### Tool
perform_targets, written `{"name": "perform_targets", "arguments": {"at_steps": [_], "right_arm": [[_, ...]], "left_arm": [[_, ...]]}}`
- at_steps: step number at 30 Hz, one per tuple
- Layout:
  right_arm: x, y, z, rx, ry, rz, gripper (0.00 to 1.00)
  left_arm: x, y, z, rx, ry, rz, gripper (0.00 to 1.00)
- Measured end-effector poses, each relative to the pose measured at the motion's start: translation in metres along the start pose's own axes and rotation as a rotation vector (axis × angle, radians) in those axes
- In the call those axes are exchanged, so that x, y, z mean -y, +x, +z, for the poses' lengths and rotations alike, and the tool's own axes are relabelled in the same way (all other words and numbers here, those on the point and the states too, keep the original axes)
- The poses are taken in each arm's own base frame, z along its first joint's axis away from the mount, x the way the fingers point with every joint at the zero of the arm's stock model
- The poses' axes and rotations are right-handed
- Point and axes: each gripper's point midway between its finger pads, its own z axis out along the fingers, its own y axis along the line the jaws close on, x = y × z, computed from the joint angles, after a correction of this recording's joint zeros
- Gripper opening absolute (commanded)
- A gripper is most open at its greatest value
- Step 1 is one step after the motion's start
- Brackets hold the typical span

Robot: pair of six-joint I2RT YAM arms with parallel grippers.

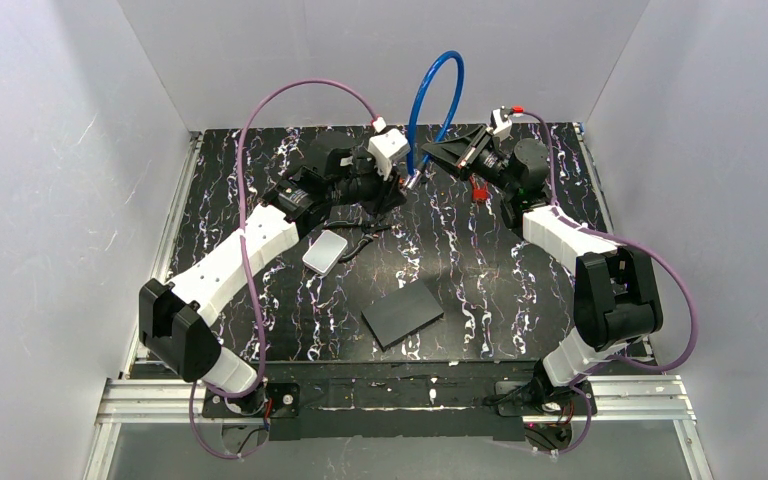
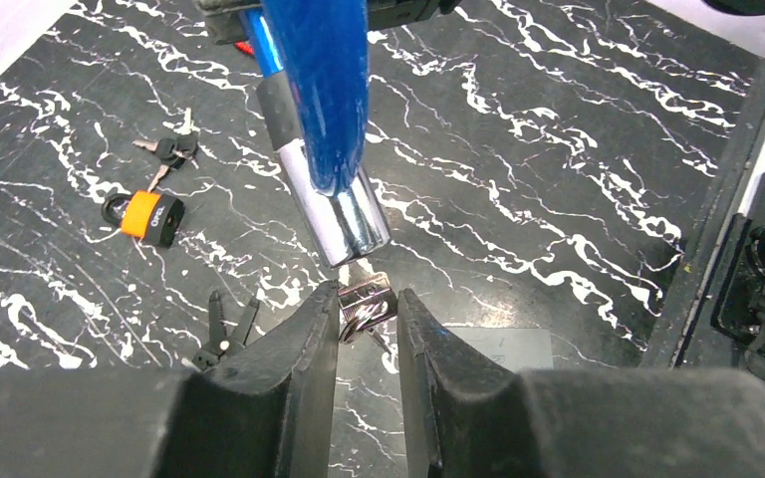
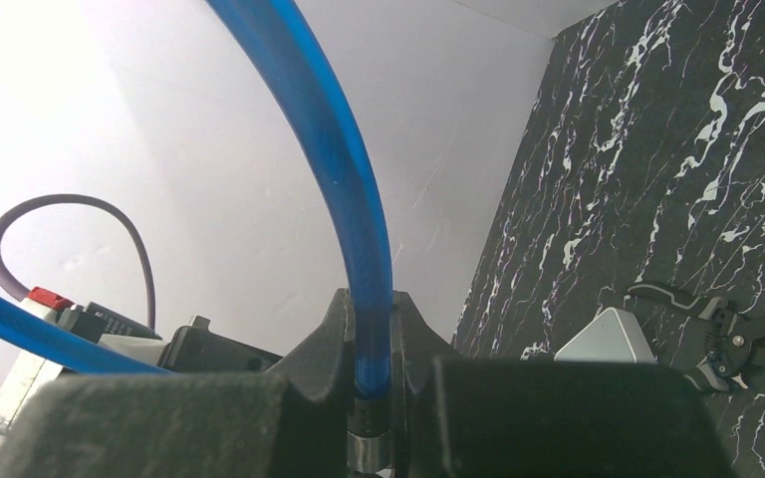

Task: Lock with the key
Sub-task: Lock the lock.

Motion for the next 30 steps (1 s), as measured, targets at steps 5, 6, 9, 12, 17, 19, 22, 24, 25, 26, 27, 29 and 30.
{"name": "perform_targets", "arguments": {"at_steps": [5,6,9,12,17,19,22,24,25,26,27,29,30], "right_arm": [[0.0,0.0,0.0,0.0,-0.001,-0.001,0.01],[0.0,0.0,0.0,0.0,-0.002,0.0,0.01],[-0.001,0.0,0.0,0.001,-0.005,0.004,0.01],[-0.002,0.001,-0.001,0.003,-0.014,0.013,0.01],[-0.012,-0.001,-0.001,0.011,-0.051,0.014,0.01],[-0.017,-0.003,-0.001,0.015,-0.069,0.013,0.01],[-0.021,-0.004,-0.002,0.02,-0.085,0.012,0.01],[-0.022,-0.004,-0.002,0.021,-0.088,0.013,0.01],[-0.022,-0.005,-0.002,0.022,-0.088,0.012,0.01],[-0.022,-0.005,-0.002,0.023,-0.088,0.013,0.01],[-0.021,-0.005,-0.002,0.023,-0.087,0.013,0.01],[-0.02,-0.005,-0.002,0.023,-0.082,0.014,0.01],[-0.019,-0.005,-0.002,0.022,-0.077,0.016,0.01]], "left_arm": [[-0.002,0.002,0.0,-0.008,-0.017,-0.019,0.0],[-0.002,0.002,-0.001,-0.007,-0.017,-0.031,0.0],[-0.002,0.001,-0.002,0.0,-0.004,-0.07,0.0],[0.001,-0.003,-0.003,0.015,0.027,-0.133,0.0],[0.005,-0.014,-0.007,0.065,0.105,-0.249,0.0],[0.007,-0.019,-0.008,0.086,0.149,-0.31,0.0],[0.008,-0.022,-0.008,0.11,0.208,-0.398,0.19],[0.007,-0.021,-0.008,0.112,0.23,-0.441,0.32],[0.006,-0.021,-0.008,0.113,0.233,-0.45,0.37],[0.006,-0.021,-0.008,0.113,0.231,-0.451,0.41],[0.005,-0.021,-0.008,0.114,0.227,-0.443,0.43],[0.0,-0.017,-0.007,0.108,0.192,-0.424,0.48],[-0.003,-0.016,-0.007,0.105,0.174,-0.412,0.49]]}}
